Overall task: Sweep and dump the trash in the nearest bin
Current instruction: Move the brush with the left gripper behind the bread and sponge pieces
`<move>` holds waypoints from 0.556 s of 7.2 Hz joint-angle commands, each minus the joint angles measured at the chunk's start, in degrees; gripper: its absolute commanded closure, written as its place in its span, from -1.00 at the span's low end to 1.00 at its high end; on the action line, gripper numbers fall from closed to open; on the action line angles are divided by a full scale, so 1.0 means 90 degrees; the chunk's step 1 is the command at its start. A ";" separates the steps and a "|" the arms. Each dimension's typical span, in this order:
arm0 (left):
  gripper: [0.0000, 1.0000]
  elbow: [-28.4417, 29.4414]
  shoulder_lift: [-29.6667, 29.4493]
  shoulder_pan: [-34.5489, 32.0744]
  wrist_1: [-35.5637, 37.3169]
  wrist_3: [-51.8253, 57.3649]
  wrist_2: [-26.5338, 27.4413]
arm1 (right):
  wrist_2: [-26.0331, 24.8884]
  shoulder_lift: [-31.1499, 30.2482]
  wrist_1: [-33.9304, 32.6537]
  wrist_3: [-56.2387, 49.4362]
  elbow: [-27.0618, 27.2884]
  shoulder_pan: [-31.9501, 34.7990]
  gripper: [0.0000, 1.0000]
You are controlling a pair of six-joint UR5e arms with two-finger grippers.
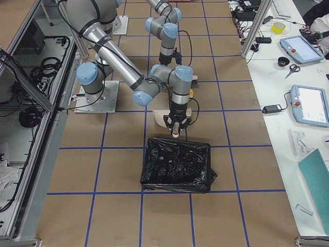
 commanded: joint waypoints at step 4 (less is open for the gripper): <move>1.00 0.1191 -0.0882 -0.0808 0.0148 -0.0926 -0.0234 | 0.0000 0.0010 -0.0004 0.0196 0.0002 0.0000 1.00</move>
